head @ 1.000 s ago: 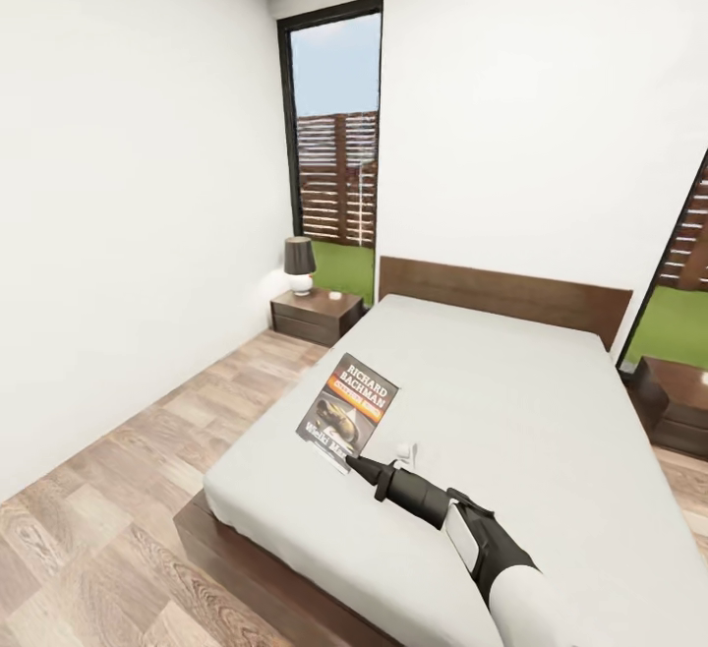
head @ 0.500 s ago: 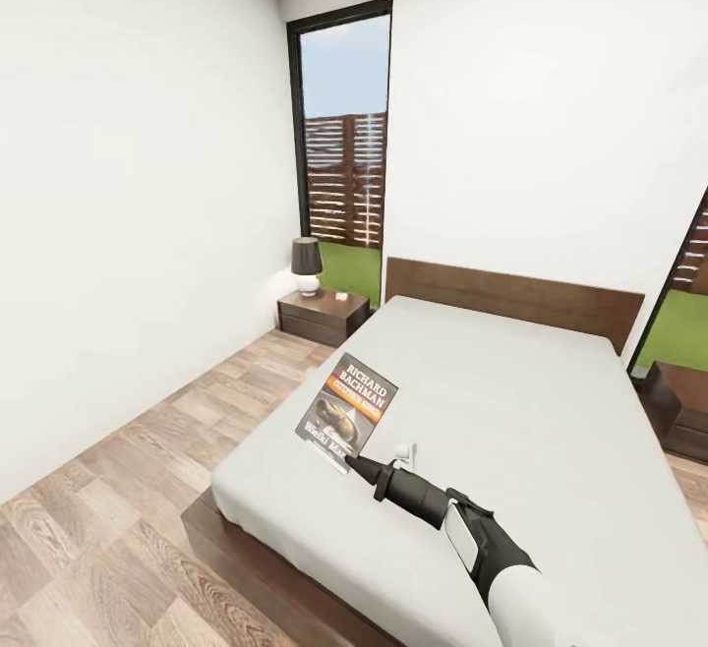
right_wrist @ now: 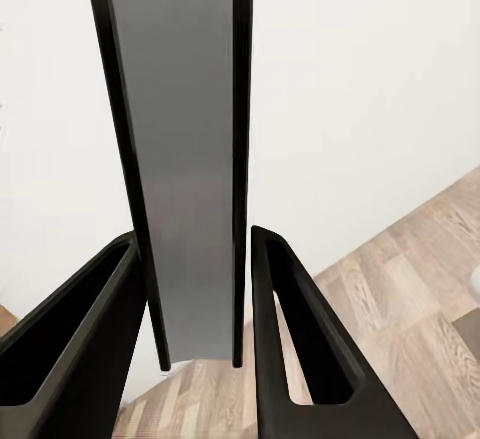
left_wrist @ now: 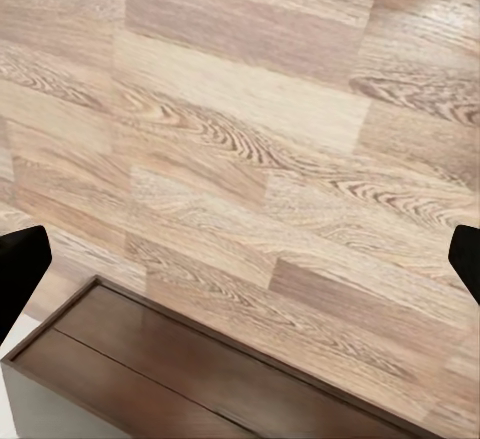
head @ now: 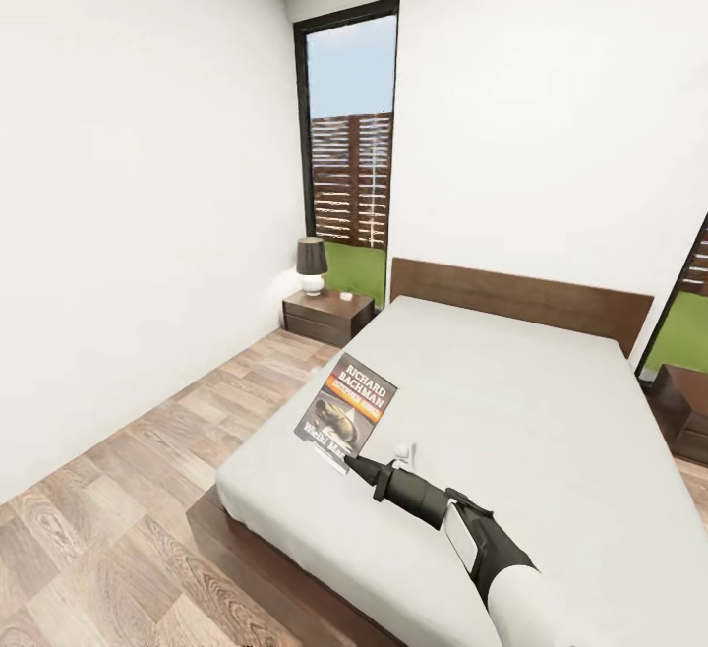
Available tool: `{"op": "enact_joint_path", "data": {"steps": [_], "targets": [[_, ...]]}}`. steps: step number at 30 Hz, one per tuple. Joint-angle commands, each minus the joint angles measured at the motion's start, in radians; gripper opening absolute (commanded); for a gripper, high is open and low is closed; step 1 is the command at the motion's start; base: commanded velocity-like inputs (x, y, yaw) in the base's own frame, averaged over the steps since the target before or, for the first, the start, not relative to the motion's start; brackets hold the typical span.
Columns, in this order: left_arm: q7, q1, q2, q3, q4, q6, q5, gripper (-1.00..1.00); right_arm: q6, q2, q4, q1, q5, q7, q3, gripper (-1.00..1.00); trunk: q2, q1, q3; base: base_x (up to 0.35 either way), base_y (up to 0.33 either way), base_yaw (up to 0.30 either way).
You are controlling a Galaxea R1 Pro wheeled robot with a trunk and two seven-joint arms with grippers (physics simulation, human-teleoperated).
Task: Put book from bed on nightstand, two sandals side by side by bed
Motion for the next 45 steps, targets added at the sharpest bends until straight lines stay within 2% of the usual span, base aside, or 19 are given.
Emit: {"op": "enact_joint_path", "data": {"steps": [1,13,45], "targets": [[0.005,0.000,0.000,-0.007,0.000,-0.003,0.000,1.00,0.005,0.001,0.000,-0.001,0.000,0.004,0.000,-1.00,-0.001,0.000,-0.001,0.000,0.000,0.165],[0.005,0.000,0.000,-0.007,0.000,-0.003,0.000,1.00,0.005,0.001,0.000,-0.001,-0.001,0.004,0.025,-1.00,-0.001,0.000,-0.001,0.000,0.000,0.185],[0.005,0.000,-0.009,-0.007,0.000,-0.003,0.000,1.00,0.005,0.001,0.000,0.000,-0.001,0.003,0.028,-1.00,-0.001,0.000,-0.001,0.000,0.000,0.184]]}}
